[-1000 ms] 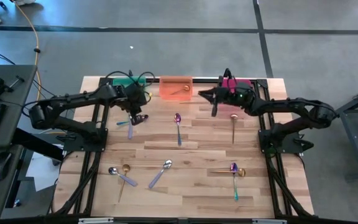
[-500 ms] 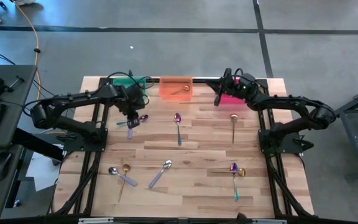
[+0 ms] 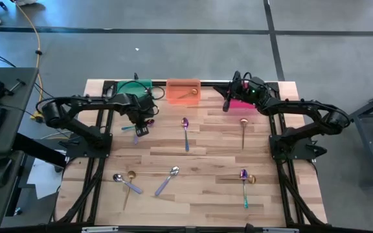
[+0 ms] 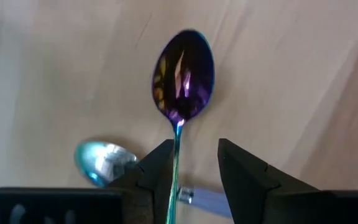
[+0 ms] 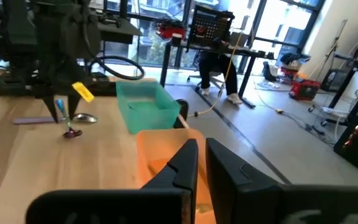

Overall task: Sort silverware by color (type)
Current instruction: Put the blue spoon into the green bin

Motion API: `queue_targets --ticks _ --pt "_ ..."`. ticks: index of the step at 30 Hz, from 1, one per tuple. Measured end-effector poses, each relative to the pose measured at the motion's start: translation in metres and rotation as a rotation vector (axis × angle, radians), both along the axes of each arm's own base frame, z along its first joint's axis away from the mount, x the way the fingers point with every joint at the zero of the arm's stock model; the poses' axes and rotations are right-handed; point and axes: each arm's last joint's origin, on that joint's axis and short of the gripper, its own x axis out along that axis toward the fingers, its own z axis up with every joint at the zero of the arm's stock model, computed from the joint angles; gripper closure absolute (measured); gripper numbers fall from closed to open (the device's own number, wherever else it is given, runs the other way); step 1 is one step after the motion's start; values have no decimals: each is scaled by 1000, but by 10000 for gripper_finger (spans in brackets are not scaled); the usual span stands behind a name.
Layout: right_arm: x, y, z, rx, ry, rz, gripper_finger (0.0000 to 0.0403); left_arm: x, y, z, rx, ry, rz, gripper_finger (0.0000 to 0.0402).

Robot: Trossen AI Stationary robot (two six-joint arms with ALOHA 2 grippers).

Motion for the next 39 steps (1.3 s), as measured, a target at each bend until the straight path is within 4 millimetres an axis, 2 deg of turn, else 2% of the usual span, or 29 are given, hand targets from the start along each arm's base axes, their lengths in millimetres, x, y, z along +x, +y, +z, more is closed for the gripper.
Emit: queue_targets --ticks 8,13,17,23,28,32,35,39 --pt "6 9 -3 10 27 40 387 4 4 -21 2 116 -62 314" --pt "8 13 -5 14 46 60 387 6 3 -24 7 133 -116 349" --pt "9 15 -5 10 44 66 387 7 4 -19 23 157 -132 392" --pt "10 15 -1 -23 13 68 387 10 11 9 59 129 -139 397" --pt "10 15 2 -74 -1 68 387 7 33 53 138 55 -48 399" --pt "10 15 3 -107 -1 70 387 -5 65 80 227 24 81 400" --pt "10 15 4 -121 -5 70 387 -17 91 87 269 40 146 400" --pt "10 15 4 -126 -5 71 387 -30 119 83 275 52 214 400"
